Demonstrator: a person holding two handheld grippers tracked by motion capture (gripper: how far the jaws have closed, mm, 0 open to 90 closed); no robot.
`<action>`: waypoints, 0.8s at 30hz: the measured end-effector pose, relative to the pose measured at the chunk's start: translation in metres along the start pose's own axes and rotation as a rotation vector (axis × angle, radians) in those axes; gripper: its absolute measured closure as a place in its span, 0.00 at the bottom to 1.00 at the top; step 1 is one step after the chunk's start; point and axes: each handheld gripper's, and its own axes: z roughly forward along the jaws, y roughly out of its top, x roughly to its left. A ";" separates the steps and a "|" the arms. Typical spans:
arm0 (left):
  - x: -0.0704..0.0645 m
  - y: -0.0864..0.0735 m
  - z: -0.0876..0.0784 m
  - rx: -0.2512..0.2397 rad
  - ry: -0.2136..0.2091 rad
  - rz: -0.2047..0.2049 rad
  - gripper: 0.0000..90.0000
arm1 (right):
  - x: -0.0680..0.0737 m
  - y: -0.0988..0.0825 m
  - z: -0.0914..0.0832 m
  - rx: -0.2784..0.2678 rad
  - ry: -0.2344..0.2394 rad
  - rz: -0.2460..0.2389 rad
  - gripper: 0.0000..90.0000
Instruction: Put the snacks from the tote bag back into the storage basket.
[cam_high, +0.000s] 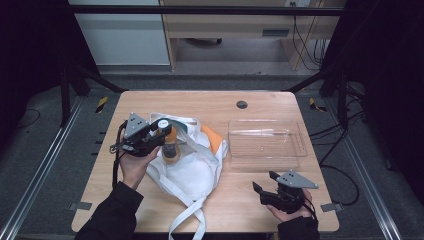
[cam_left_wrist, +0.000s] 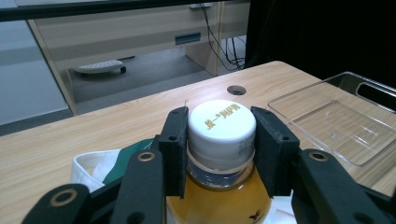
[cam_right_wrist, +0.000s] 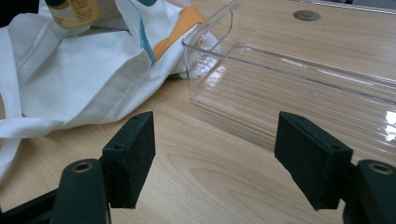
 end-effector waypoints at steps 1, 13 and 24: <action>-0.001 0.001 -0.001 -0.001 0.001 0.000 0.65 | 0.000 0.000 0.000 -0.002 0.000 0.001 0.32; -0.009 0.010 -0.010 -0.015 -0.008 0.014 0.65 | -0.001 -0.003 0.001 -0.032 0.007 -0.003 0.32; -0.020 0.020 -0.021 -0.029 -0.030 0.021 0.65 | -0.001 -0.003 0.001 -0.038 0.002 -0.008 0.31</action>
